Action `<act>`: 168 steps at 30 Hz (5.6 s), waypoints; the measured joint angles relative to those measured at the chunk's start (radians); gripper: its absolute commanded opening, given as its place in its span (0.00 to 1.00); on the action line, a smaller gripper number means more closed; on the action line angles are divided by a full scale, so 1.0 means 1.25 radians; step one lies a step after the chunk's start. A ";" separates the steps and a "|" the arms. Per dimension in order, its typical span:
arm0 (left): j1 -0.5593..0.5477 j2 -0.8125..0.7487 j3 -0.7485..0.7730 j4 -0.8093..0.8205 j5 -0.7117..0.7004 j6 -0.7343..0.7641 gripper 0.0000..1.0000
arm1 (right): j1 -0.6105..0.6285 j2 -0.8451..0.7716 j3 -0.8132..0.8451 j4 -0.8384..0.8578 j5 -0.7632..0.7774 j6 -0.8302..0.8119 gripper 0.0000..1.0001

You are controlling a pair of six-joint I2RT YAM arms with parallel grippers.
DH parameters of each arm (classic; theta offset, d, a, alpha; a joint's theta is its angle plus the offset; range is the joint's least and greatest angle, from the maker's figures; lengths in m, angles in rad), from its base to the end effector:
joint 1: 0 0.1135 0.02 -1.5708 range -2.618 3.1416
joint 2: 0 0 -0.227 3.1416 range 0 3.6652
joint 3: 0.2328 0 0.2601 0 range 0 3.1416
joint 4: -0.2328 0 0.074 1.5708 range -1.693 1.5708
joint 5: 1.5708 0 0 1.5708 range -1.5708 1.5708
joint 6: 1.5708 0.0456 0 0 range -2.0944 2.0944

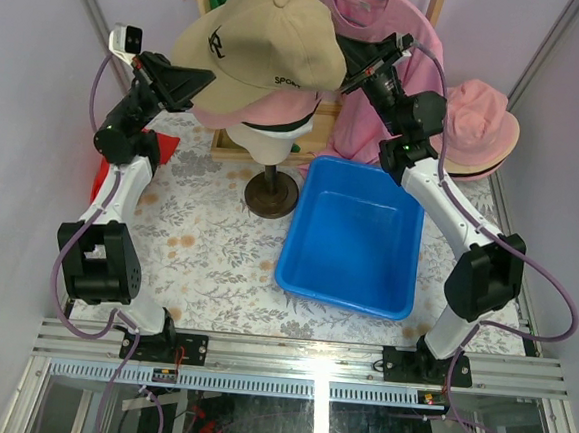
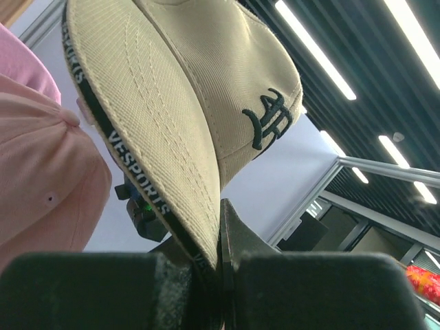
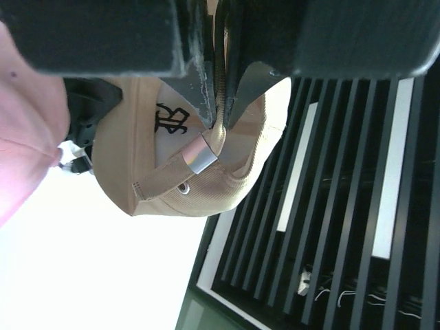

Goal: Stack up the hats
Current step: Stack the hat on the hat.

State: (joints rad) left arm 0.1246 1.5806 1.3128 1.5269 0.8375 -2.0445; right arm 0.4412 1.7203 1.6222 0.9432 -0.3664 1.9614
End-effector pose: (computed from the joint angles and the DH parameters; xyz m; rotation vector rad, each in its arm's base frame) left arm 0.3160 0.0054 0.4309 0.1531 1.0345 -1.9039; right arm 0.3447 0.1808 0.4601 0.3151 0.9970 2.3710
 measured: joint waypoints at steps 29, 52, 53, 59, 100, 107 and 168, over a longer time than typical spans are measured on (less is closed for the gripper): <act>0.058 0.047 -0.117 0.004 -0.250 0.000 0.00 | -0.029 0.060 0.000 -0.080 -0.009 -0.163 0.04; -0.012 0.036 -0.127 -0.252 -0.381 0.000 0.00 | -0.032 0.066 0.079 -0.284 -0.007 -0.240 0.11; -0.016 0.031 -0.131 -0.263 -0.388 0.000 0.00 | -0.033 0.066 0.079 -0.292 -0.007 -0.244 0.11; -0.030 -0.003 -0.170 -0.319 -0.419 0.000 0.00 | -0.045 0.065 0.079 -0.335 -0.006 -0.274 0.11; -0.029 -0.064 -0.307 -0.425 -0.426 0.000 0.00 | -0.040 0.026 0.015 -0.475 0.008 -0.507 0.12; -0.019 -0.056 -0.309 -0.418 -0.403 0.000 0.00 | -0.038 0.026 0.016 -0.485 0.008 -0.540 0.12; 0.036 -0.253 -0.400 -0.589 -0.293 0.070 0.43 | -0.040 0.040 0.103 -0.637 0.032 -0.613 0.12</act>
State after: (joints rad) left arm 0.1699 1.2644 0.8131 0.7906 0.4713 -1.9564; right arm 0.3916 1.7702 1.7512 0.1471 -0.3260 1.1954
